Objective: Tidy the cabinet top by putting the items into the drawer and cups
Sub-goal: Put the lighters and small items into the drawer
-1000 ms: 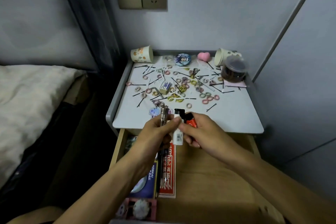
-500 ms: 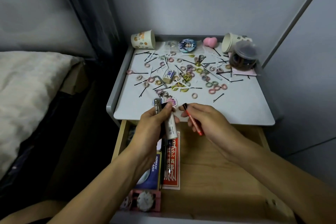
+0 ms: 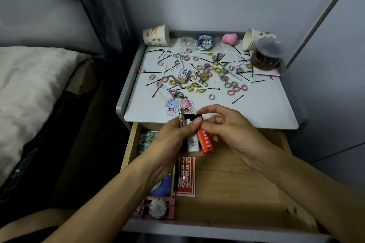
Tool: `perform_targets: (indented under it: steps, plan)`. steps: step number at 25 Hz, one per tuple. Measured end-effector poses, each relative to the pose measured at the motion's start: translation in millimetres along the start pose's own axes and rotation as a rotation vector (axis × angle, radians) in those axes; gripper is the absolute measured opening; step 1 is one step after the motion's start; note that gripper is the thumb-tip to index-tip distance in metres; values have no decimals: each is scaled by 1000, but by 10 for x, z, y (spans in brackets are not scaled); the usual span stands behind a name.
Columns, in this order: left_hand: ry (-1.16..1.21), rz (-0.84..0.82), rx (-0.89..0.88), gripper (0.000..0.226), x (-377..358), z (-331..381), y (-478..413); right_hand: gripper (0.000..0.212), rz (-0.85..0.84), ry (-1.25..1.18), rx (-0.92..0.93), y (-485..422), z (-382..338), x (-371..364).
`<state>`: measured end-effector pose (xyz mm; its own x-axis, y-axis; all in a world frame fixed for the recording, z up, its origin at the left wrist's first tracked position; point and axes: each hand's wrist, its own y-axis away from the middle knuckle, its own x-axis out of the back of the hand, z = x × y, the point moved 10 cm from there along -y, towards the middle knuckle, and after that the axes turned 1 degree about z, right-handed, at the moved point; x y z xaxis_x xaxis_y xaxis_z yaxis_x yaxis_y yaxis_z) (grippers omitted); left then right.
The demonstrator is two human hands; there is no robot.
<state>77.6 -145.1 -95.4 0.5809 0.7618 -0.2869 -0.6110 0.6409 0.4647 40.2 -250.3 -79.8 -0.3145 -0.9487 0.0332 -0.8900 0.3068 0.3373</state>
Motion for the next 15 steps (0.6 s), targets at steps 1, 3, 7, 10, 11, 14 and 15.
perform_targets:
  steps: [1,3,7,10,11,14,15]
  plan:
    - [-36,-13,-6,26,5,8,-6,19,-12,-8,6,0,-13,-12]
    - [-82,-44,-19,30,-3,34,-10,15,-7,10,29,-15,-57,6]
    - [-160,-121,-16,31,-61,32,-4,21,42,301,231,-31,-307,99]
    - [-228,-182,0,32,-125,-25,5,21,-130,247,190,-35,-215,-112]
    - [-240,-186,4,31,-134,-32,11,18,-156,215,178,-38,-186,-156]
    - [-294,-175,12,20,-117,-31,22,12,-163,76,178,-58,-173,-164]
    - [-312,-164,27,17,-81,-37,17,10,-148,1,176,-62,-187,-145]
